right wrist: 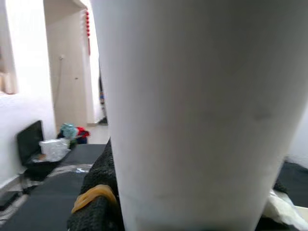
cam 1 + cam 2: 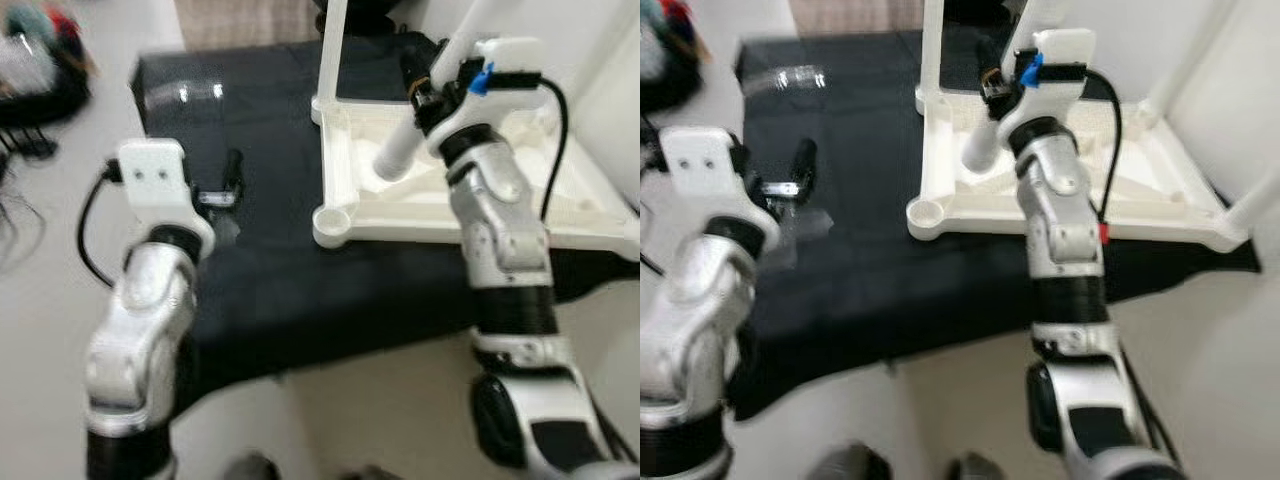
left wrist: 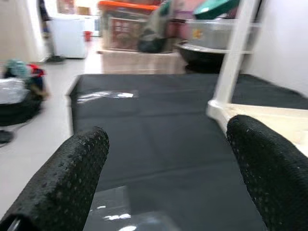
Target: Building children table
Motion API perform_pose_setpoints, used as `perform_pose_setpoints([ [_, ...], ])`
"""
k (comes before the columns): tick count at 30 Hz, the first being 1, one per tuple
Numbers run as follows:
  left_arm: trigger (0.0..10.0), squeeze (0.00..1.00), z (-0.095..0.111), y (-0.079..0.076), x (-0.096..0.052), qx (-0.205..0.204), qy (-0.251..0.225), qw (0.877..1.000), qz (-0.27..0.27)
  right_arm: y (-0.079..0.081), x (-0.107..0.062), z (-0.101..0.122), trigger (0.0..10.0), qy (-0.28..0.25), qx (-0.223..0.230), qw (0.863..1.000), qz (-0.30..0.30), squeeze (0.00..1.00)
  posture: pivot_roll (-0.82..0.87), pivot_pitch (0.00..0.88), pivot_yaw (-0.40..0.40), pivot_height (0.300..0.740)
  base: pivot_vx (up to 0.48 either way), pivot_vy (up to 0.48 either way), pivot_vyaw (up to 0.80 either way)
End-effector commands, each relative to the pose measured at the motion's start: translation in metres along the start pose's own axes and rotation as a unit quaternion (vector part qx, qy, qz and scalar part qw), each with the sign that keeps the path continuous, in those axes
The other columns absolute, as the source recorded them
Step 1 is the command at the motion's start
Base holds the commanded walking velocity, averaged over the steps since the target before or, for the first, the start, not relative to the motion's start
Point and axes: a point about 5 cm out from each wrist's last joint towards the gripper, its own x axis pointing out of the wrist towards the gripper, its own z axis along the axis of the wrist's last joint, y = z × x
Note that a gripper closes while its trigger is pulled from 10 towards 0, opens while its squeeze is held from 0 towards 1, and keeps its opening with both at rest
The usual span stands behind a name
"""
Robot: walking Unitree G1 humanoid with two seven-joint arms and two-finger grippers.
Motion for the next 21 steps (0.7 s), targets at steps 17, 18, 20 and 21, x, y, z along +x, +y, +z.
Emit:
perform_pose_setpoints([
  [17, 10.0, 0.0, 0.0012, 0.0011, 0.0026, -0.007, 0.002, 1.0, 0.013, -0.0081, 0.0022, 0.0061, 10.0, -0.012, 0.0, 1.0, -0.009, 0.0, 0.04, 0.174, -0.052, 0.74, 0.021, -0.019, 0.0],
  [18, 10.0, 0.0, 0.0012, 0.0011, 0.003, -0.008, 0.003, 1.0, 0.013, -0.0077, 0.0018, 0.0059, 10.0, -0.011, -0.006, 1.0, -0.006, 0.0, 0.04, 0.176, -0.051, 0.74, 0.0, 0.0, 0.0],
  [20, 10.0, 0.0, 0.0012, 0.001, 0.0034, -0.008, 0.003, 1.0, 0.013, -0.0075, 0.0015, 0.0057, 10.0, -0.011, -0.01, 1.0, -0.004, 0.0, 0.04, 0.176, -0.051, 0.74, 0.0, 0.0, 0.0],
  [21, 10.0, 0.0, 0.0012, 0.001, 0.0034, -0.008, 0.003, 1.0, 0.013, -0.0075, 0.0015, 0.0057, 10.0, -0.011, -0.01, 1.0, -0.004, 0.0, 0.04, 0.176, -0.051, 0.74, 0.0, 0.0, 0.0],
])
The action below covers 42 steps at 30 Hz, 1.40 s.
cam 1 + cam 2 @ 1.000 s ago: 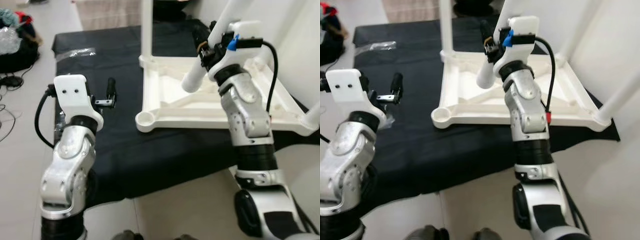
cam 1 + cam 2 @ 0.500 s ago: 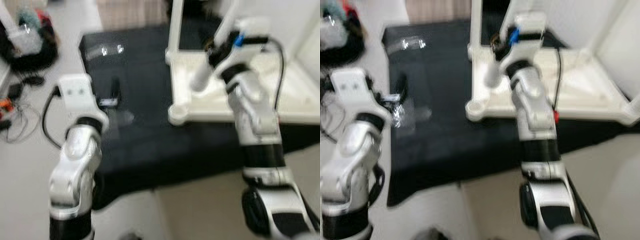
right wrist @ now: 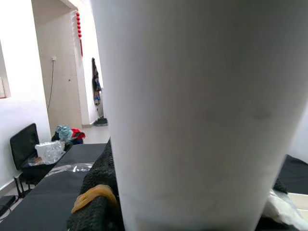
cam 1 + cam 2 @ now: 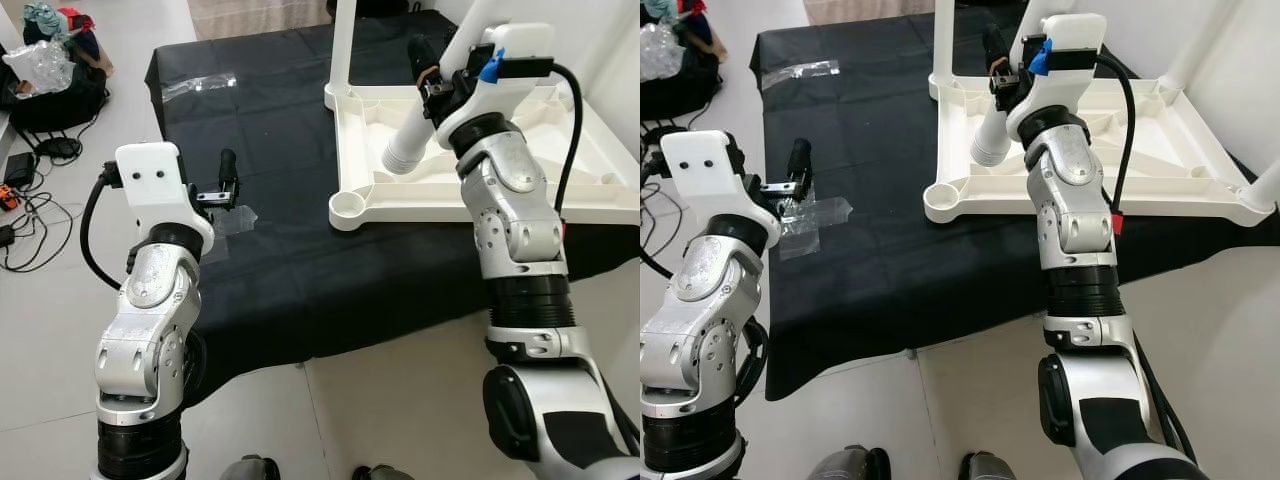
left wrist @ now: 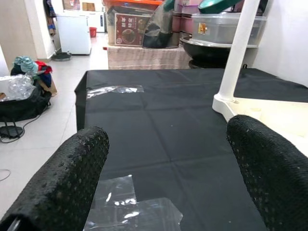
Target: Building children table
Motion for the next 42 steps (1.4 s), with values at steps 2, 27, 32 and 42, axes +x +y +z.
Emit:
perform_pose_setpoints([
  [2, 10.0, 0.0, -0.001, -0.001, -0.001, -0.004, 0.004, 1.0, -0.003, 0.004, -0.001, 0.002, 10.0, -0.008, -0.014, 1.0, 0.013, 0.0, 0.04, 0.177, -0.053, 0.74, 0.0, 0.0, 0.65],
  [27, 10.0, 0.0, 0.0, -0.008, -0.005, -0.005, -0.002, 1.0, -0.016, 0.024, -0.012, -0.01, 10.0, 0.011, 0.0, 0.999, 0.036, 0.0, 0.04, 0.14, -0.058, 0.74, 0.14, -0.195, 0.26],
  [32, 10.0, 0.0, -0.001, -0.004, -0.005, -0.011, -0.001, 1.0, -0.004, 0.023, -0.01, -0.007, 10.0, 0.009, -0.002, 0.999, 0.036, 0.0, 0.04, 0.137, -0.064, 0.74, 0.074, -0.049, 0.0],
  [42, 10.0, 0.0, -0.005, -0.008, -0.008, -0.011, 0.009, 1.0, -0.025, 0.018, 0.004, 0.001, 10.0, 0.0, 0.002, 0.999, 0.049, 0.0, 0.03, 0.132, -0.069, 0.74, 0.0, 0.0, 0.0],
])
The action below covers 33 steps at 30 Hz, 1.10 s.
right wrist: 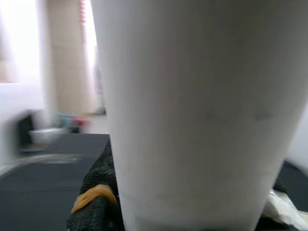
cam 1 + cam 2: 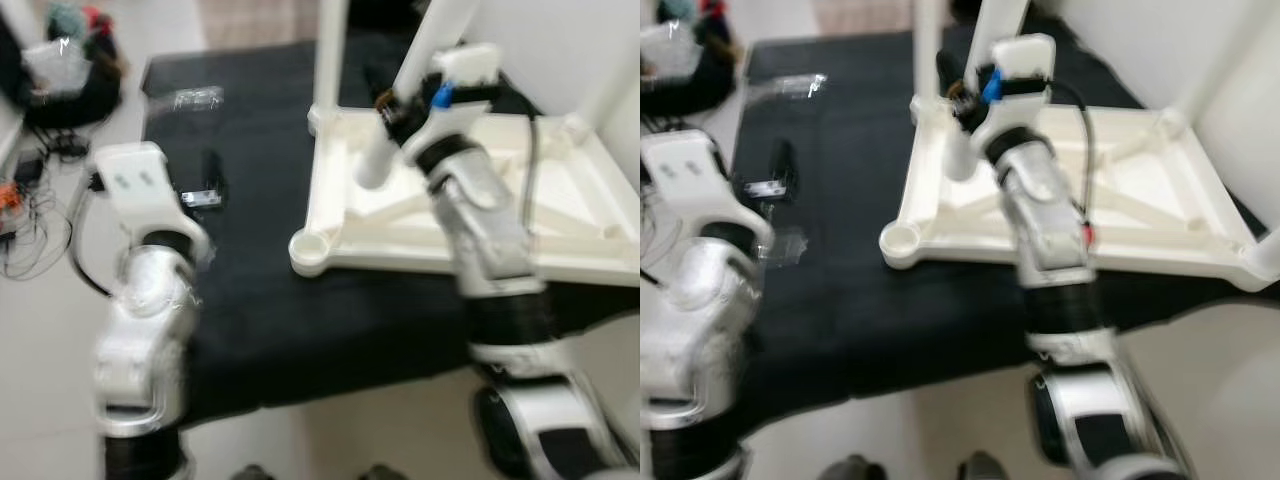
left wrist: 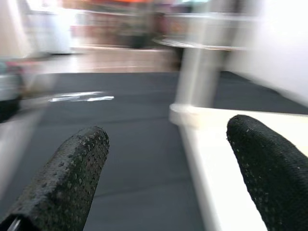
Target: Building children table
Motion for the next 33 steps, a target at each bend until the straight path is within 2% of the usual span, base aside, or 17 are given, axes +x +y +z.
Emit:
perform_pose_setpoints([
  [1, 10.0, 0.0, -0.005, 0.006, -0.003, 0.003, 0.012, 1.0, 0.004, 0.015, 0.009, 0.009, 10.0, -0.022, 0.013, 0.999, 0.034, 0.0, 0.03, 0.132, -0.069, 0.74, 0.0, 0.0, 0.0],
  [2, 10.0, 0.0, -0.01, -0.001, -0.008, 0.006, 0.027, 0.999, -0.04, 0.012, 0.022, 0.012, 10.0, -0.017, 0.014, 0.998, 0.05, 0.0, 0.03, 0.136, -0.072, 0.74, 0.0, 0.0, 0.0],
  [5, 10.0, 0.0, -0.014, -0.01, -0.015, 0.011, 0.042, 0.995, -0.088, 0.012, 0.032, 0.012, 10.0, -0.007, 0.017, 0.998, 0.066, 0.0, 0.04, 0.149, -0.077, 0.74, 0.0, 0.0, 0.0],
  [8, 10.0, 0.0, -0.02, -0.026, -0.031, -0.014, 0.063, 0.985, -0.162, 0.016, 0.047, 0.007, 10.0, 0.012, 0.041, 0.995, 0.089, 0.0, 0.04, 0.16, -0.083, 0.74, 0.0, 0.0, 0.0],
  [10, 10.0, 0.0, -0.02, -0.03, -0.036, -0.021, 0.067, 0.981, -0.18, 0.017, 0.05, 0.006, 10.0, 0.015, 0.047, 0.994, 0.093, 0.0, 0.04, 0.164, -0.084, 0.74, 0.0, 0.0, 0.0],
  [14, 10.0, 0.0, -0.024, -0.048, -0.059, -0.03, 0.09, 0.959, -0.267, 0.019, 0.061, 0.003, 10.0, 0.04, 0.068, 0.991, 0.108, 0.0, 0.05, 0.184, -0.093, 0.74, 0.0, 0.0, 0.0],
  [18, 10.0, 0.0, -0.023, -0.051, -0.066, -0.034, 0.092, 0.953, -0.286, 0.019, 0.063, 0.002, 10.0, 0.046, 0.085, 0.986, 0.135, 0.0, 0.06, 0.202, -0.099, 0.74, 0.0, 0.0, 0.0],
  [21, 10.0, 0.0, -0.023, -0.049, -0.073, -0.038, 0.102, 0.952, -0.288, 0.014, 0.059, -0.001, 10.0, 0.064, 0.093, 0.969, 0.219, 0.0, 0.07, 0.225, -0.101, 0.74, 0.0, 0.0, 0.0],
  [23, 10.0, 0.0, -0.023, -0.046, -0.076, -0.037, 0.105, 0.953, -0.283, 0.008, 0.056, 0.0, 10.0, 0.068, 0.097, 0.961, 0.252, 0.0, 0.07, 0.237, -0.1, 0.74, 0.0, 0.0, 0.0],
  [24, 10.0, 0.0, -0.023, -0.046, -0.076, -0.037, 0.105, 0.953, -0.283, 0.008, 0.056, 0.0, 10.0, 0.068, 0.097, 0.961, 0.252, 0.0, 0.07, 0.237, -0.1, 0.74, 0.0, 0.0, 0.0],
  [25, 10.0, 0.0, -0.023, -0.044, -0.078, -0.032, 0.109, 0.953, -0.281, 0.002, 0.052, 0.002, 10.0, 0.071, 0.11, 0.946, 0.297, 0.0, 0.08, 0.249, -0.094, 0.74, 0.0, 0.0, 0.0],
  [26, 10.0, 0.0, -0.023, -0.044, -0.078, -0.032, 0.109, 0.953, -0.281, 0.002, 0.052, 0.002, 10.0, 0.071, 0.11, 0.946, 0.297, 0.0, 0.08, 0.249, -0.094, 0.74, 0.0, 0.0, 0.0],
  [29, 10.0, 0.0, -0.023, -0.043, -0.081, -0.028, 0.113, 0.952, -0.282, 0.001, 0.043, 0.003, 10.0, 0.075, 0.118, 0.916, 0.376, 0.0, 0.08, 0.253, -0.089, 0.74, 0.0, 0.0, 0.0],
  [30, 10.0, 0.0, -0.023, -0.043, -0.081, -0.028, 0.113, 0.952, -0.282, 0.001, 0.043, 0.003, 10.0, 0.075, 0.118, 0.916, 0.376, 0.0, 0.08, 0.253, -0.089, 0.74, 0.0, 0.0, 0.0],
  [32, 10.0, 0.0, -0.021, -0.044, -0.083, -0.03, 0.114, 0.952, -0.284, 0.003, 0.039, 0.002, 10.0, 0.08, 0.121, 0.893, 0.426, 0.0, 0.09, 0.27, -0.08, 0.74, 0.0, 0.0, 0.0],
  [33, 10.0, 0.0, -0.021, -0.044, -0.083, -0.03, 0.114, 0.952, -0.284, 0.003, 0.039, 0.002, 10.0, 0.08, 0.121, 0.893, 0.426, 0.0, 0.09, 0.27, -0.08, 0.74, 0.0, 0.0, 0.0],
])
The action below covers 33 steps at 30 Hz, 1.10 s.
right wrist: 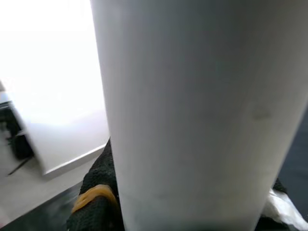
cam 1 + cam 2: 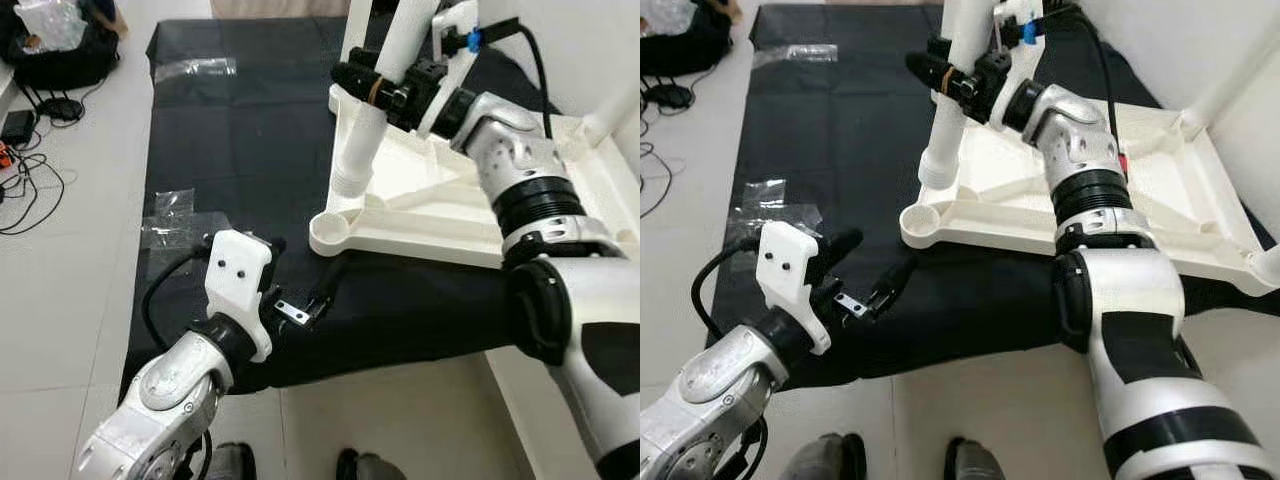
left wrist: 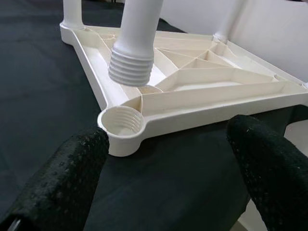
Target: Building children table
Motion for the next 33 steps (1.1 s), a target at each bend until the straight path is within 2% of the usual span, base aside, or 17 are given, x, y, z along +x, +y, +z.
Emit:
perform_pose_setpoints([
  [1, 10.0, 0.0, 0.0, -0.005, -0.004, -0.008, 0.007, 1.0, -0.01, 0.005, 0.001, 0.004, 10.0, 0.004, 0.0, 0.998, 0.055, 0.0, 0.09, 0.273, -0.08, 0.74, 0.0, 0.0, 0.0],
  [3, 10.0, 0.0, 0.003, -0.009, -0.006, -0.006, 0.007, 1.0, -0.014, 0.009, 0.002, 0.005, 10.0, -0.004, 0.004, 0.996, 0.087, 0.0, 0.1, 0.286, -0.078, 0.74, 0.0, 0.0, 0.0],
  [7, 10.0, 0.0, 0.006, -0.011, -0.008, -0.007, 0.005, 1.0, -0.016, 0.011, 0.004, 0.007, 10.0, -0.017, 0.01, 0.993, 0.113, 0.0, 0.12, 0.304, -0.076, 0.74, 0.0, 0.0, 0.0],
  [9, 10.0, 0.0, 0.01, -0.013, -0.009, -0.005, 0.003, 1.0, -0.016, 0.016, 0.007, 0.013, 10.0, -0.035, 0.017, 0.987, 0.154, 0.0, 0.13, 0.33, -0.079, 0.74, 0.0, 0.0, 0.0],
  [14, 10.0, 0.0, 0.013, -0.015, -0.012, -0.005, 0.004, 1.0, -0.011, 0.024, 0.014, 0.018, 10.0, -0.049, 0.015, 0.977, 0.206, 0.0, 0.14, 0.348, -0.073, 0.74, 0.0, 0.0, 0.0],
  [18, 10.0, 0.0, 0.012, -0.016, -0.013, -0.002, 0.007, 1.0, -0.011, 0.028, 0.019, 0.015, 10.0, -0.044, 0.005, 0.974, 0.221, 0.0, 0.15, 0.353, -0.07, 0.74, 0.0, 0.0, 0.0],
  [23, 10.0, 0.0, 0.013, -0.016, -0.013, 0.0, 0.009, 1.0, -0.01, 0.033, 0.023, 0.007, 10.0, -0.012, -0.021, 0.972, 0.233, 0.0, 0.15, 0.356, -0.068, 0.74, 0.0, 0.0, 0.0],
  [29, 10.0, 0.0, 0.015, -0.015, -0.013, 0.002, 0.01, 1.0, -0.005, 0.032, 0.021, 0.01, 10.0, -0.009, -0.037, 0.971, 0.236, 0.0, 0.15, 0.357, -0.067, 0.74, 0.0, 0.0, 0.0],
  [33, 10.0, 0.0, 0.014, -0.015, -0.013, 0.004, 0.014, 1.0, -0.004, 0.03, 0.016, 0.02, 10.0, -0.014, -0.046, 0.967, 0.25, 0.0, 0.14, 0.342, -0.068, 0.74, 0.0, 0.0, 0.0],
])
